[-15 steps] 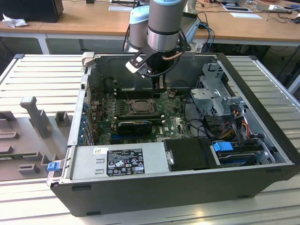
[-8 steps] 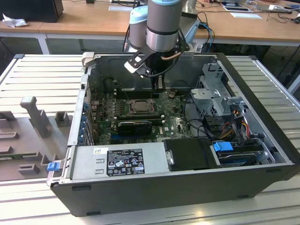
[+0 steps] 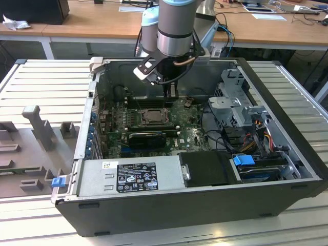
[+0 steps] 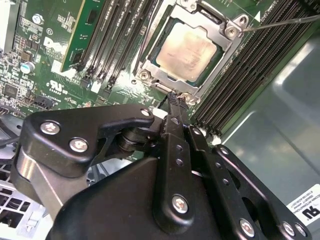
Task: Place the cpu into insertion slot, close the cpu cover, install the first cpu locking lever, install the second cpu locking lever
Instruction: 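Close the cpu cover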
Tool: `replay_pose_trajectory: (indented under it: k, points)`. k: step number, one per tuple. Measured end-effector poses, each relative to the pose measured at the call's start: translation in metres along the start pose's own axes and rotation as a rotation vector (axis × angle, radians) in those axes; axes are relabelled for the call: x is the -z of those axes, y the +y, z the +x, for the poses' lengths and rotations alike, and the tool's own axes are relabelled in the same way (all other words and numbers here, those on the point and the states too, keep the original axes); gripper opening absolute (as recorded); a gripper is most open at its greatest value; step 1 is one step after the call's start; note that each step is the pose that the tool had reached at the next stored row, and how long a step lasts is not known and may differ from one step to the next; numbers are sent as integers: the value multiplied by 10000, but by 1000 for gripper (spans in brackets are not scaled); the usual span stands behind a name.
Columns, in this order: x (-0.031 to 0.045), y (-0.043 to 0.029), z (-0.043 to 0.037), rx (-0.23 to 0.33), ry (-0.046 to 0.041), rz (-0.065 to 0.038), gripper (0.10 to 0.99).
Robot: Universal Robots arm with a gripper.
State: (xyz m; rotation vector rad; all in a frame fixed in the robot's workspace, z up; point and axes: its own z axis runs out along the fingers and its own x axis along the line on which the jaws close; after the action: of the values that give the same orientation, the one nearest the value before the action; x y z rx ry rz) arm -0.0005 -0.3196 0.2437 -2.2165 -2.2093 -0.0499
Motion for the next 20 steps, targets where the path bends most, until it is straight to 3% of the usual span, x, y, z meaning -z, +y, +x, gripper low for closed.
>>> replay_pose_trajectory:
  k: [20]
  points:
    - [-1,-91,0,0,1,0,106]
